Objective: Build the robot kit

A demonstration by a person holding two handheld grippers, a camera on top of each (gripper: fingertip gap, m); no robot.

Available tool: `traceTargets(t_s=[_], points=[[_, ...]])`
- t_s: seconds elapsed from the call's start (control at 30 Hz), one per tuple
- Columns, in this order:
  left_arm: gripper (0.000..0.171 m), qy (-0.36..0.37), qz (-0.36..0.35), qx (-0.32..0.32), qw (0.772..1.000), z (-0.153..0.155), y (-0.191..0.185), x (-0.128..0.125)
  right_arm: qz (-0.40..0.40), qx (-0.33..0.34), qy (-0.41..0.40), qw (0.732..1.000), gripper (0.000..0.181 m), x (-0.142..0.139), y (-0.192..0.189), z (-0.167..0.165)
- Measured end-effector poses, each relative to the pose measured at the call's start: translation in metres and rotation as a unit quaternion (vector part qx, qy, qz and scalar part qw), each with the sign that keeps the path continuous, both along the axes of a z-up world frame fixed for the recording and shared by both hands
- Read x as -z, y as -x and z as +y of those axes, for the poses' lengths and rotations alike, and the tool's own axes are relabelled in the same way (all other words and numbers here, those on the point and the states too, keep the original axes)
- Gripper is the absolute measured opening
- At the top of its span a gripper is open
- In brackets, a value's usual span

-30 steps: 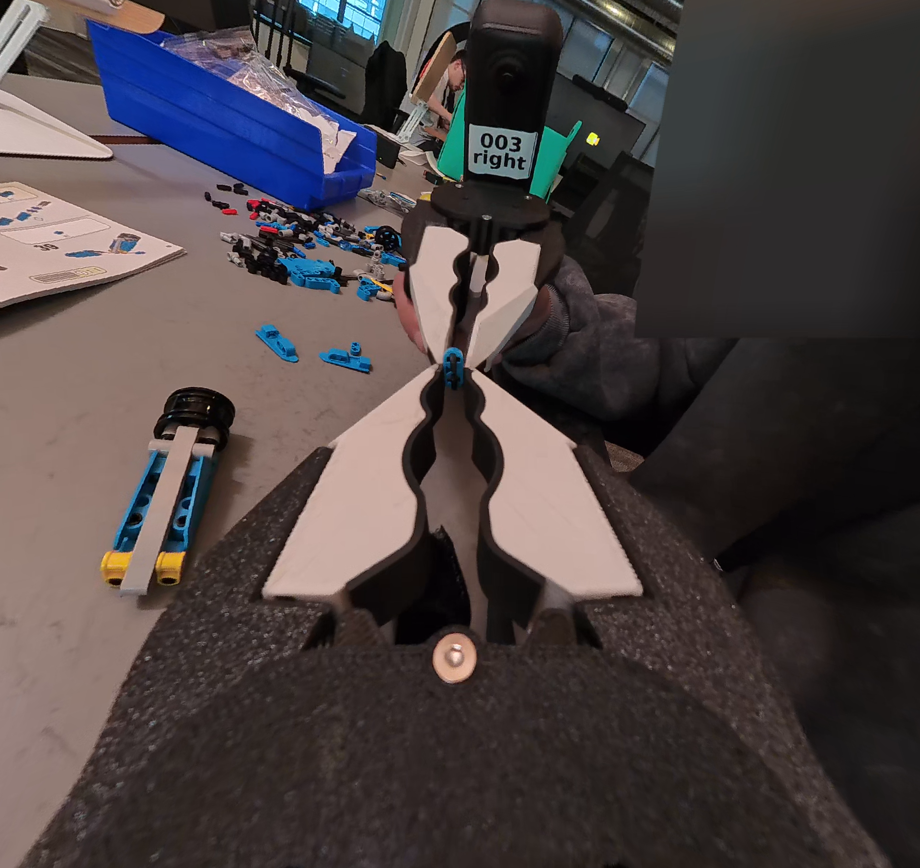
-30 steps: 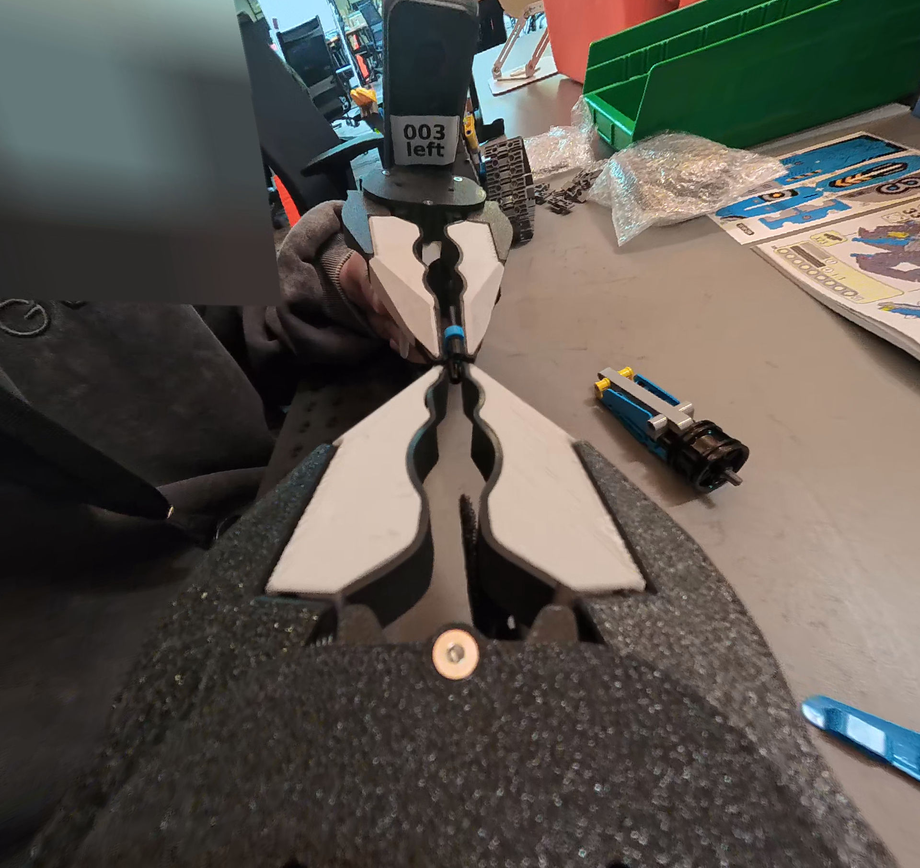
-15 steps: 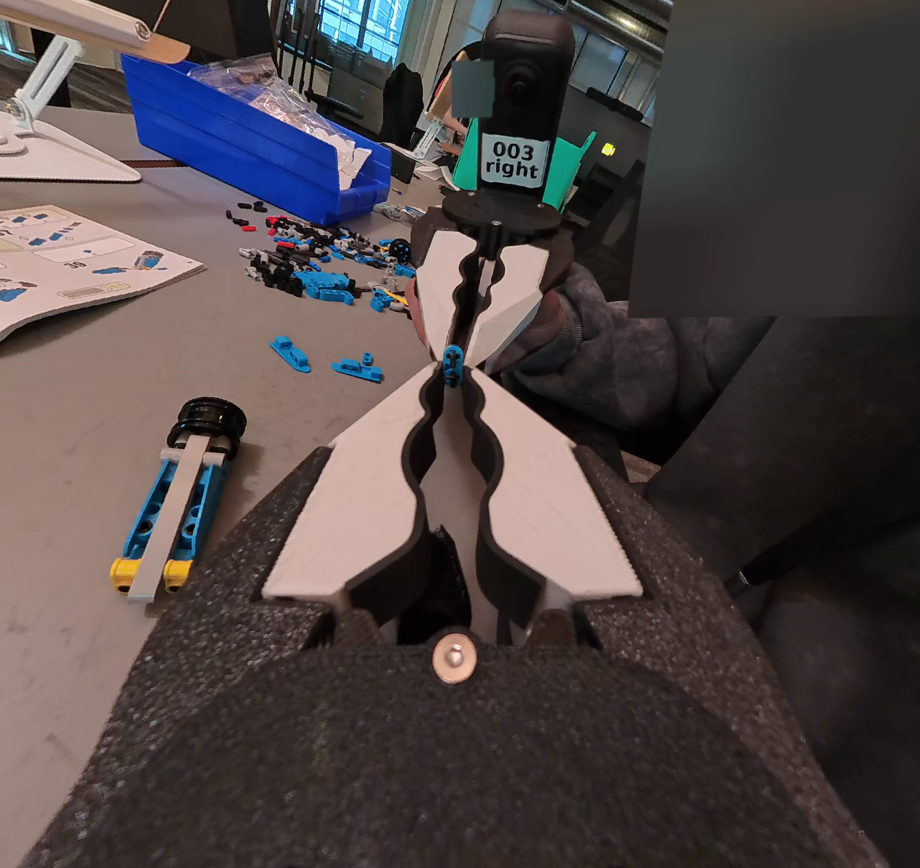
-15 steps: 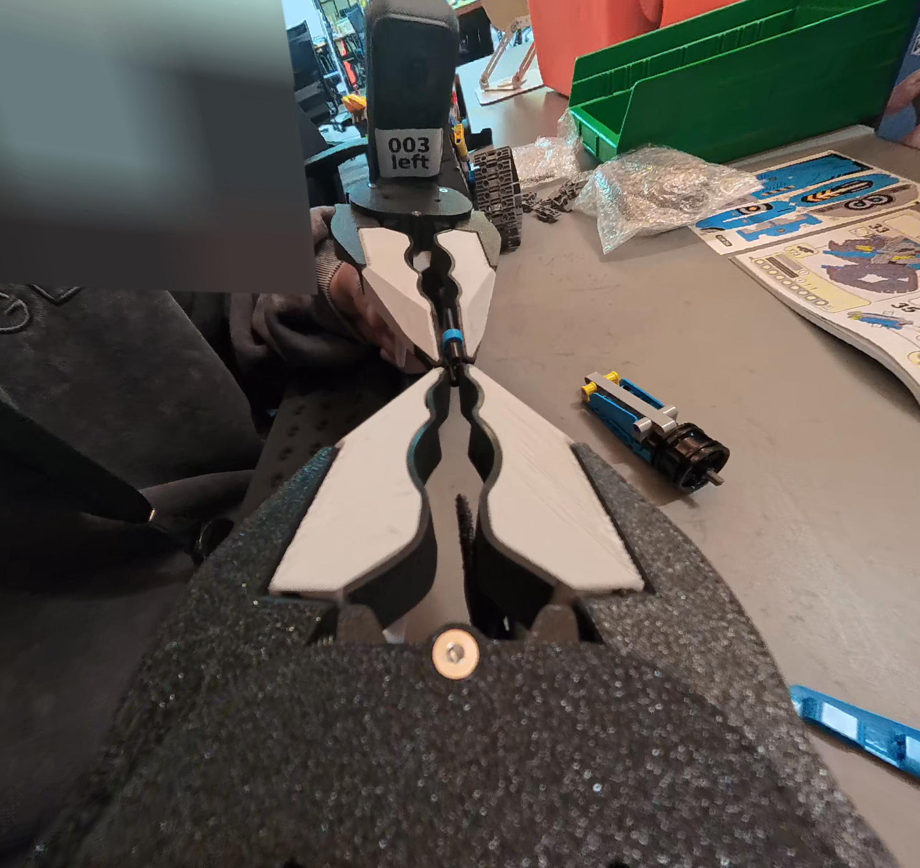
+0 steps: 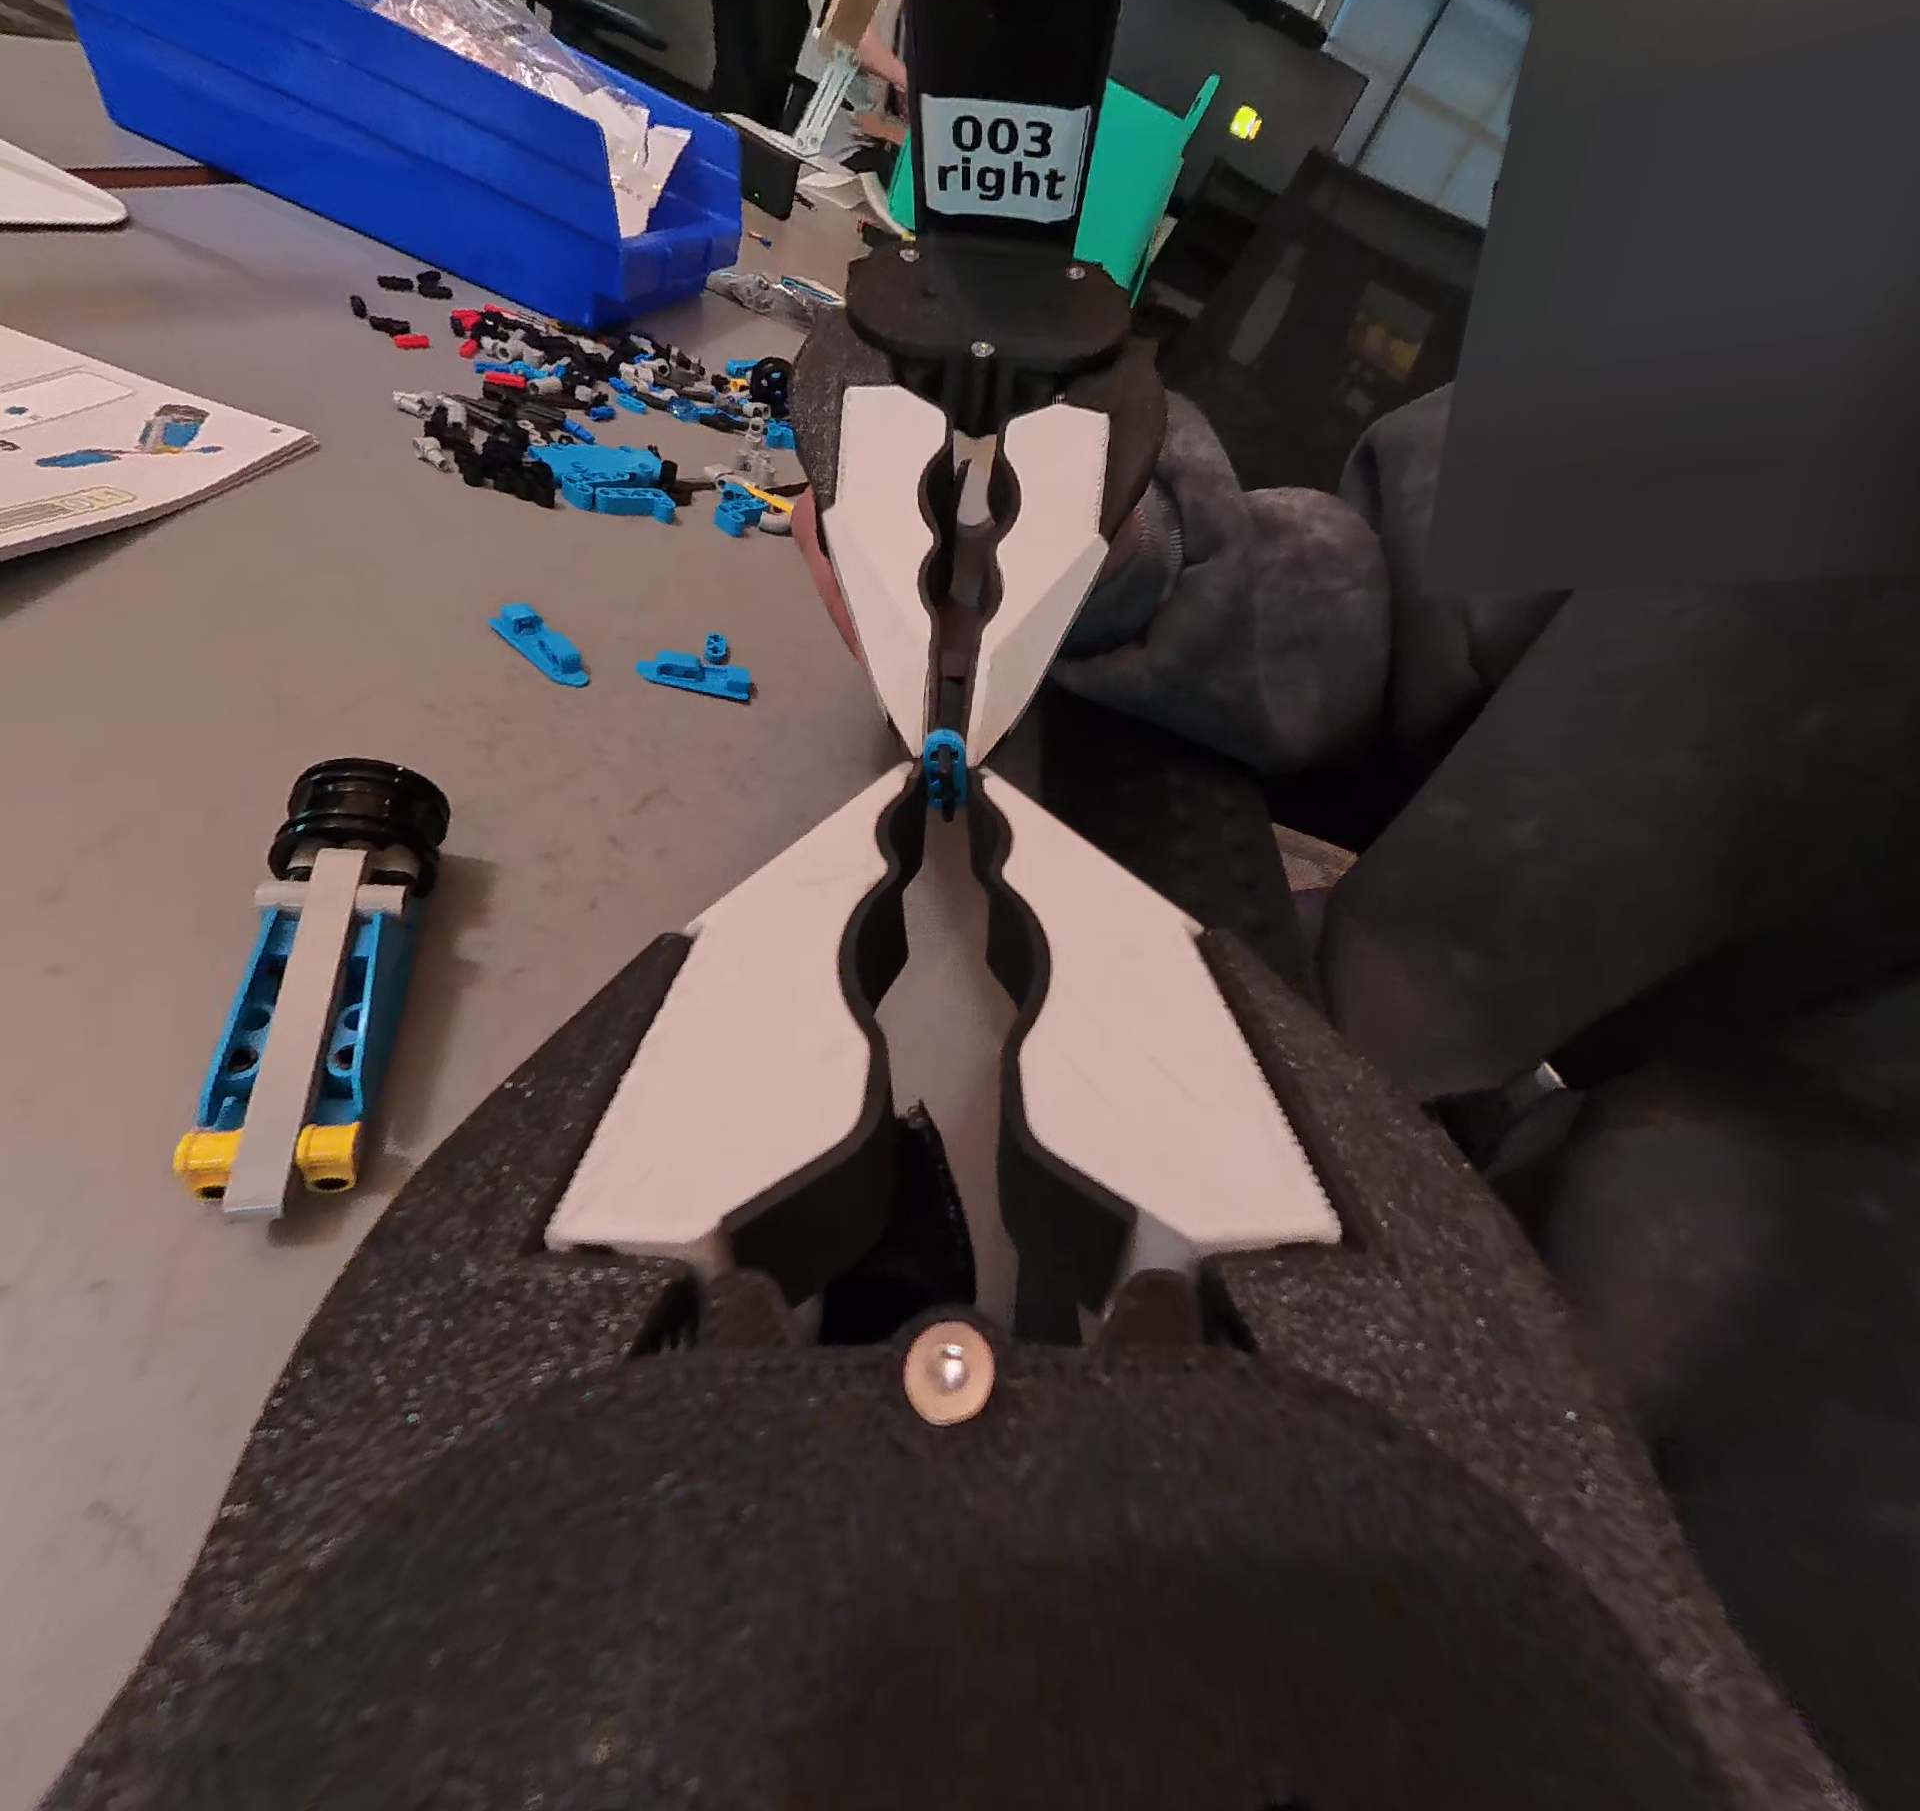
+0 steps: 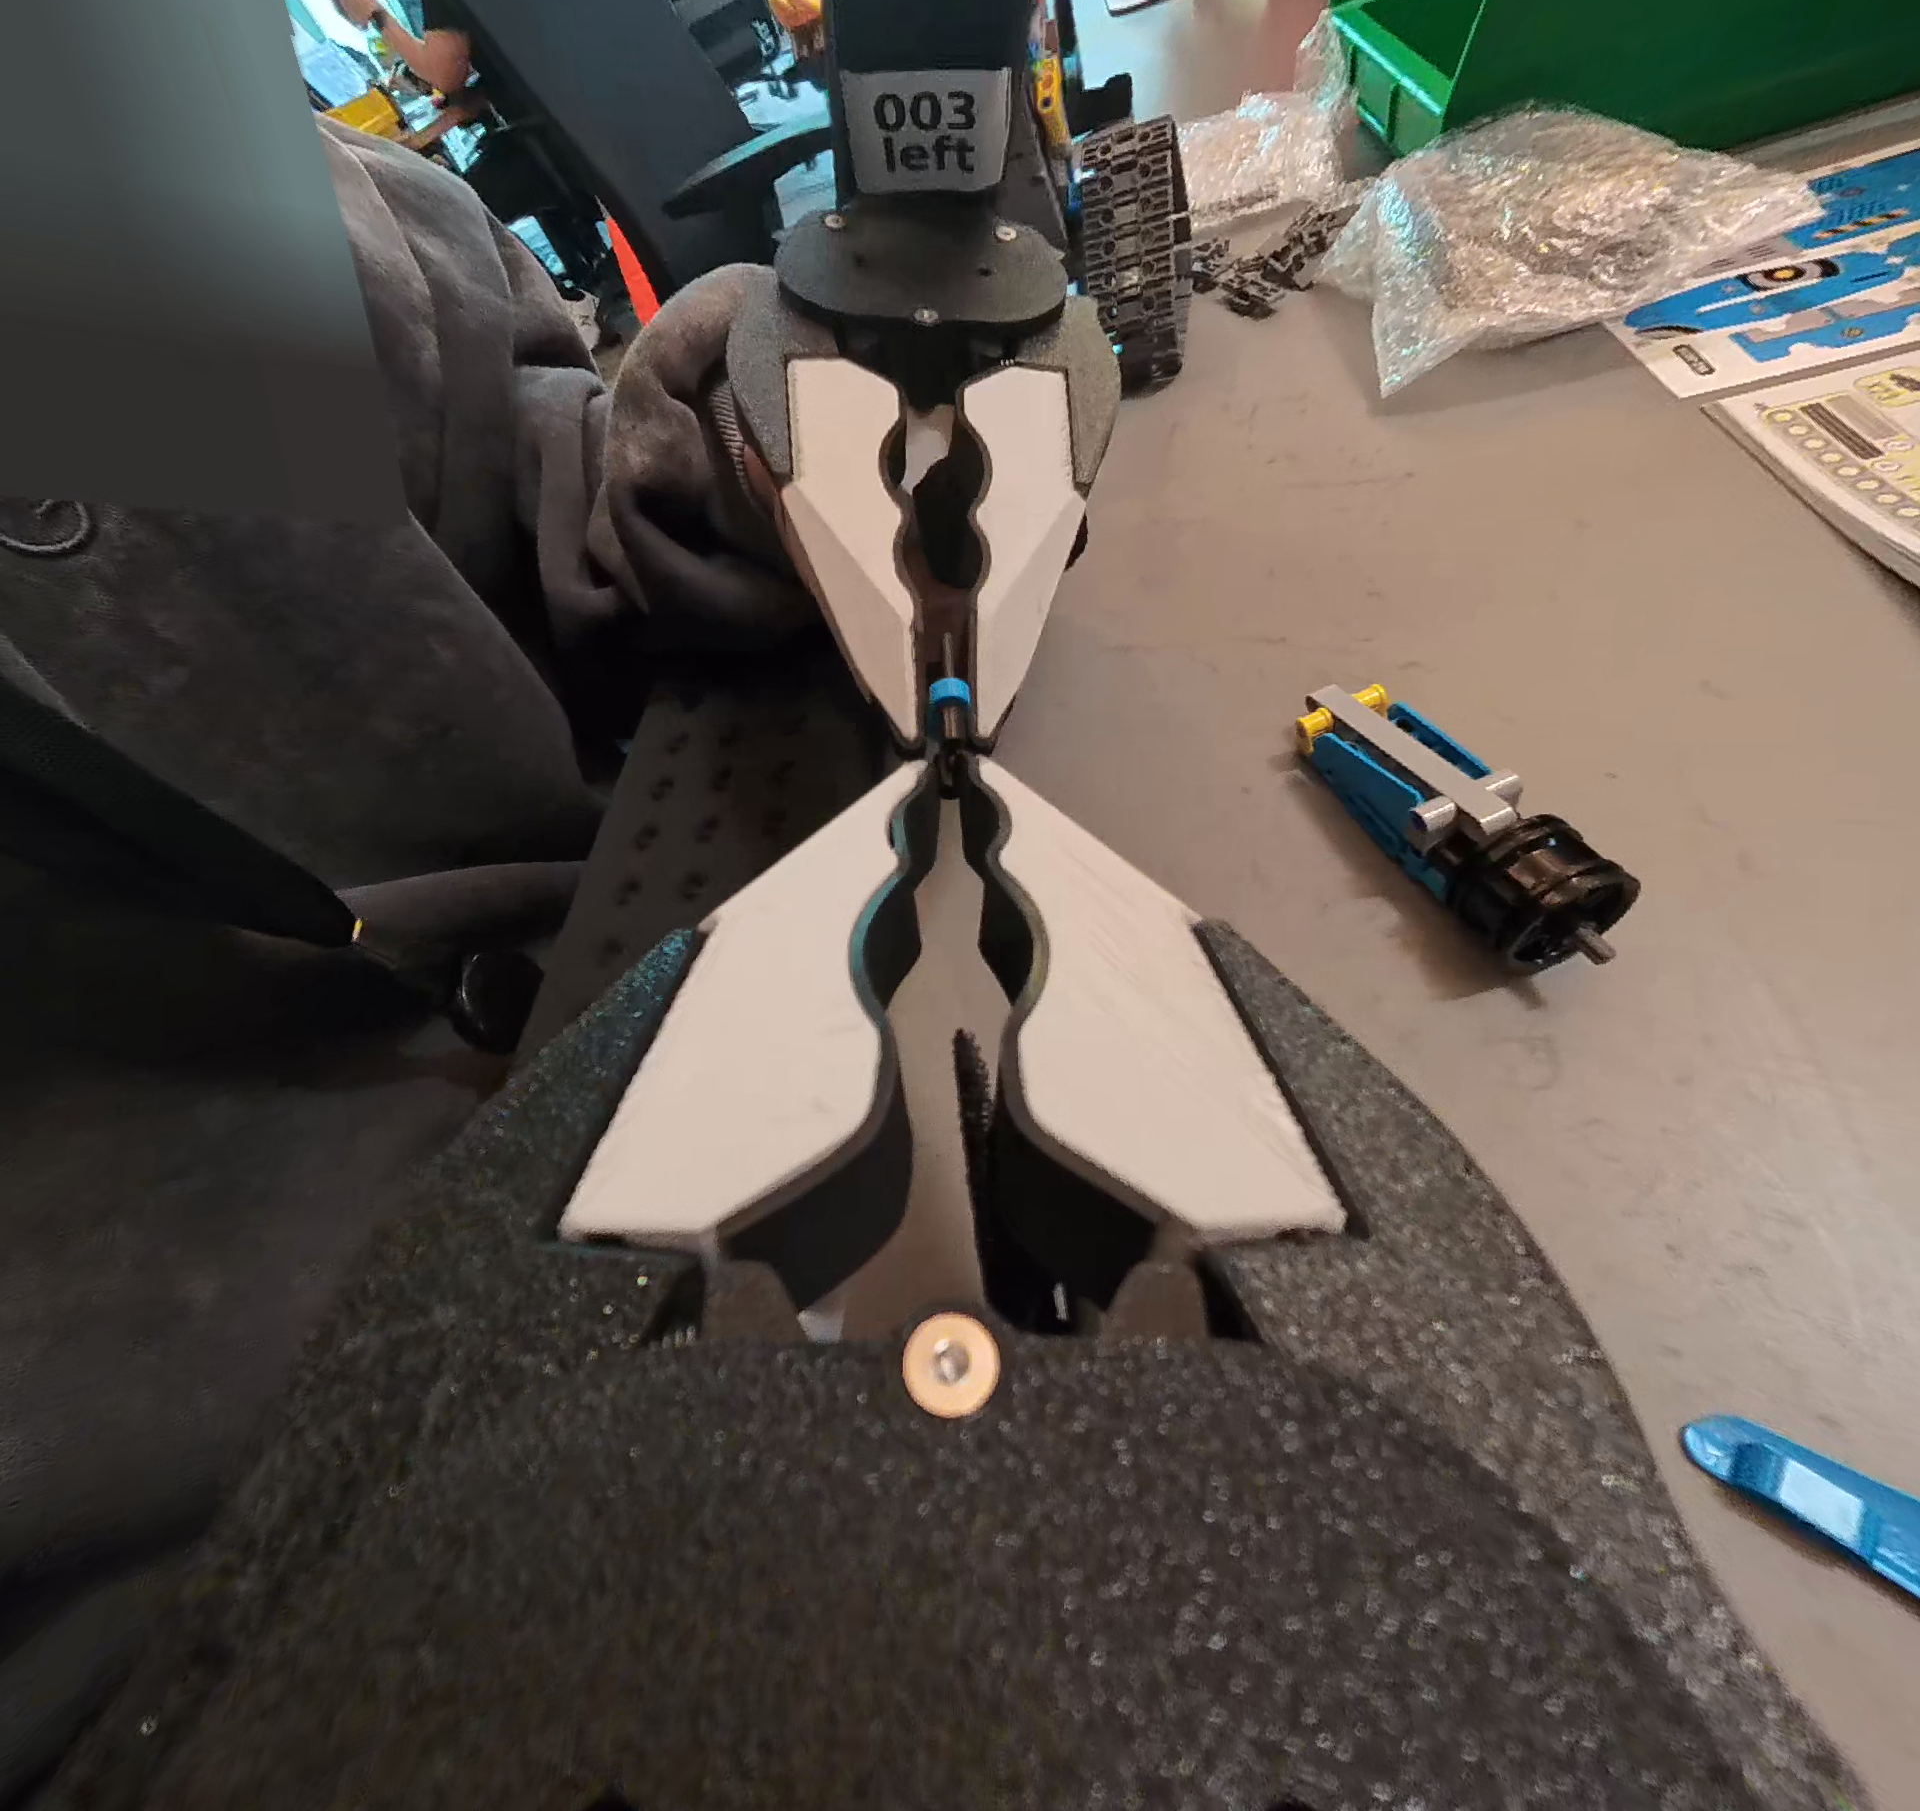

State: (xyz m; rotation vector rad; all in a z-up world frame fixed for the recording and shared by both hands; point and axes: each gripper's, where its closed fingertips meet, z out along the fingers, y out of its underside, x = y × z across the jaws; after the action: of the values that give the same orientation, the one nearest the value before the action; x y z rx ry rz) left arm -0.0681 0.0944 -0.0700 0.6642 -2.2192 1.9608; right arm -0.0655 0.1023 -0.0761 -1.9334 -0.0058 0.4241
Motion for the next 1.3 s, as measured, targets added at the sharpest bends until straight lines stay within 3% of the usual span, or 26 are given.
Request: traceTargets(t_s=[0.6, 1.3], points=[[0.006, -0.032, -0.030, -0.004, 0.999, 0.002, 0.002, 0.007, -0.004, -0.003, 0.011, 1.000, 0.003, 0.005, 0.002, -0.001], [0.006, -0.009, -0.033, -0.021, 0.999, 0.001, -0.004, 0.000, -0.008, 0.026, -0.015, 1.000, 0.002, -0.002, -0.004, 0.004]])
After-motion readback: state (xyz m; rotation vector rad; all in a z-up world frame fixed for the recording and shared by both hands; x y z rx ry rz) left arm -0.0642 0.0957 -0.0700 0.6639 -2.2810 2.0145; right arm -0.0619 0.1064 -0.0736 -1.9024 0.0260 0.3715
